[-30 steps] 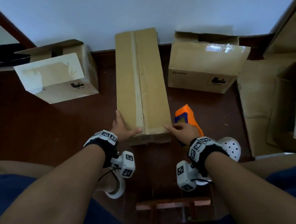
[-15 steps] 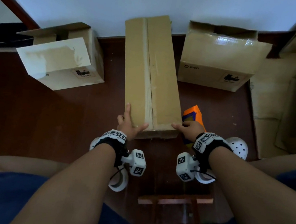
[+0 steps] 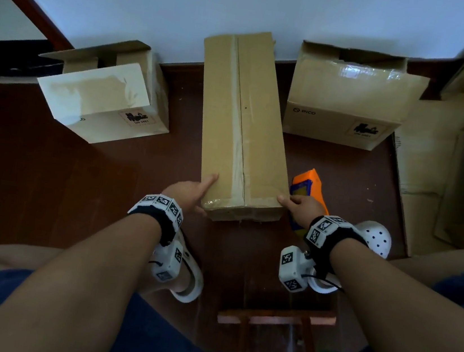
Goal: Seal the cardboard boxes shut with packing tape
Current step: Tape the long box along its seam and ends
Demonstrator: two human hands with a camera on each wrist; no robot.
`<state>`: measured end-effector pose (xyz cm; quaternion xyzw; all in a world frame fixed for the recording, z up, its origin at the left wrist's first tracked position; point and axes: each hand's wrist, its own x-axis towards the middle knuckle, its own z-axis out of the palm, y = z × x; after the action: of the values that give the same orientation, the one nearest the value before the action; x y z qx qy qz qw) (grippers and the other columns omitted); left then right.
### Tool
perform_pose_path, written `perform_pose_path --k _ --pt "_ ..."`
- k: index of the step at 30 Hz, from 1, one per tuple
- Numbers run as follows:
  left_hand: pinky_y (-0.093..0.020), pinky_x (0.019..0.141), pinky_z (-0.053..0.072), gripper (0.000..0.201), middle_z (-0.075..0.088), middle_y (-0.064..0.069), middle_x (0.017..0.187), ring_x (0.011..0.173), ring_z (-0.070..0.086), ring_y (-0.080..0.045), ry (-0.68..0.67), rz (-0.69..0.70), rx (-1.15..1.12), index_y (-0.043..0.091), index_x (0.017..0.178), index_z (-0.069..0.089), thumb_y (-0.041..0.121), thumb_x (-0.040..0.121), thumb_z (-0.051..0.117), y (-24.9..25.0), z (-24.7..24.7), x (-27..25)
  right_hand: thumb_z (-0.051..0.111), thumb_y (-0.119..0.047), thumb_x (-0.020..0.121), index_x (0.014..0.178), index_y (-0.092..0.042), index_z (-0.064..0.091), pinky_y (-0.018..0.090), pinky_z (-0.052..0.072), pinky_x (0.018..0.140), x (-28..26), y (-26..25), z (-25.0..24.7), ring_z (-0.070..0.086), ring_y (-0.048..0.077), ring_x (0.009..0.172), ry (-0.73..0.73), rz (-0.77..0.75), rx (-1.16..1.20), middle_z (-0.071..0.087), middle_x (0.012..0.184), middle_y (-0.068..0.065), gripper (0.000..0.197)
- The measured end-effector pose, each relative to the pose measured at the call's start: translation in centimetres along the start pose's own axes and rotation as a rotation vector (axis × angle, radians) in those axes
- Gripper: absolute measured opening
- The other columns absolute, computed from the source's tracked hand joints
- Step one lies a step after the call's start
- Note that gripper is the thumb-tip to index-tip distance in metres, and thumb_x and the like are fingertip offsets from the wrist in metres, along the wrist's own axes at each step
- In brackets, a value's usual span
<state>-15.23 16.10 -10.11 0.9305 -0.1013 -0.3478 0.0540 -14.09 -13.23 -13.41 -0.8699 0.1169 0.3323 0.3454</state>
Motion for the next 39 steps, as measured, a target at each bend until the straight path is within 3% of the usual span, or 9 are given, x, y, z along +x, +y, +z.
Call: perform_pose_path --k 9,14,17,20,24,28,33,37,39 --pt "-0.031 0.075 0.051 0.089 0.062 -0.006 0.092 0.073 0.056 -0.018 -0.065 0.002 0.255 0.031 0.151 -0.011 0.014 0.094 0.056 0.7 -0.7 0.4 0.05 -0.054 0.092 0.132 -0.014 0.058 0.029 0.045 0.077 0.2 0.4 -0.4 0.06 0.024 0.1 -0.006 -0.019 -0.043 0.064 0.122 0.008 0.057" --pt "-0.034 0.077 0.052 0.086 0.058 -0.018 0.118 0.088 0.061 -0.026 0.03 -0.05 0.013 0.043 0.148 0.002 -0.004 0.09 0.045 0.0 -2.9 1.2 0.048 -0.053 0.094 0.129 -0.013 0.059 0.027 0.043 0.069 -0.1 0.6 -1.4 0.06 0.022 0.091 -0.011 -0.038 -0.089 0.066 0.117 0.008 0.054" --pt "-0.039 0.098 0.045 0.069 0.047 -0.019 0.143 0.117 0.057 -0.034 0.264 -0.094 -0.366 0.036 0.152 0.007 0.017 0.099 0.046 0.3 -4.0 2.9 0.049 -0.048 0.095 0.121 -0.012 0.065 0.027 0.042 0.067 -0.3 1.8 -2.1 0.058 0.02 0.084 0.021 -0.072 -0.103 0.068 0.109 0.008 0.046" --pt "-0.037 0.094 0.048 0.075 0.056 -0.021 0.131 0.11 0.061 -0.035 0.162 -0.105 -0.446 0.039 0.152 -0.006 0.045 0.099 0.046 2.7 -3.8 4.1 0.051 -0.046 0.095 0.117 -0.013 0.067 0.029 0.044 0.065 -0.2 2.8 -3.1 0.059 0.022 0.083 0.034 -0.069 -0.1 0.069 0.103 0.008 0.042" --pt "-0.037 0.089 0.05 0.079 0.056 -0.026 0.128 0.105 0.062 -0.036 0.075 -0.1 -0.393 0.025 0.153 -0.014 0.039 0.1 0.044 5.2 -1.9 3.8 0.051 -0.055 0.092 0.119 -0.013 0.066 0.021 0.035 0.051 -0.3 3.1 -5.2 0.052 0.016 0.077 0.07 0.032 -0.229 0.068 0.108 0.008 0.052" --pt "-0.039 0.086 0.052 0.082 0.061 -0.028 0.118 0.094 0.065 -0.035 -0.017 -0.085 -0.332 0.012 0.149 -0.025 0.037 0.103 0.038 6.7 -0.6 3.1 0.044 -0.062 0.093 0.073 -0.011 0.056 0.024 0.031 0.045 -0.4 2.8 -5.9 0.046 0.016 0.054 0.056 0.212 -0.377 0.055 0.066 0.006 0.056" --pt "-0.039 0.09 0.048 0.085 0.058 -0.03 0.121 0.103 0.062 -0.037 -0.038 -0.1 -0.247 0.004 0.147 -0.026 0.032 0.103 0.041 7.8 -1.1 2.4 0.03 -0.06 0.097 0.127 -0.004 0.052 0.037 0.044 0.09 -0.4 3.0 -5.2 0.057 0.031 0.109 -0.07 0.348 -0.283 0.059 0.123 0.019 0.068" --pt "-0.039 0.095 0.043 0.075 0.057 -0.027 0.125 0.109 0.06 -0.035 -0.085 -0.16 -0.3 0.005 0.15 -0.019 0.031 0.105 0.036 8.7 -0.6 1.4 0.037 -0.05 0.099 0.107 -0.001 0.06 0.03 0.035 0.06 -0.3 4.0 -4.3 0.043 0.021 0.059 0.011 0.336 -0.146 0.049 0.071 0.01 0.055" --pt "-0.04 0.102 0.041 0.076 0.051 -0.026 0.135 0.119 0.055 -0.034 -0.139 -0.167 -0.293 0.004 0.15 -0.019 0.031 0.104 0.036 8.7 -0.7 1.5 0.036 -0.048 0.1 0.091 -0.001 0.059 0.03 0.031 0.054 -0.4 4.1 -4.3 0.038 0.021 0.056 0.094 0.341 -0.152 0.05 0.073 0.012 0.053"
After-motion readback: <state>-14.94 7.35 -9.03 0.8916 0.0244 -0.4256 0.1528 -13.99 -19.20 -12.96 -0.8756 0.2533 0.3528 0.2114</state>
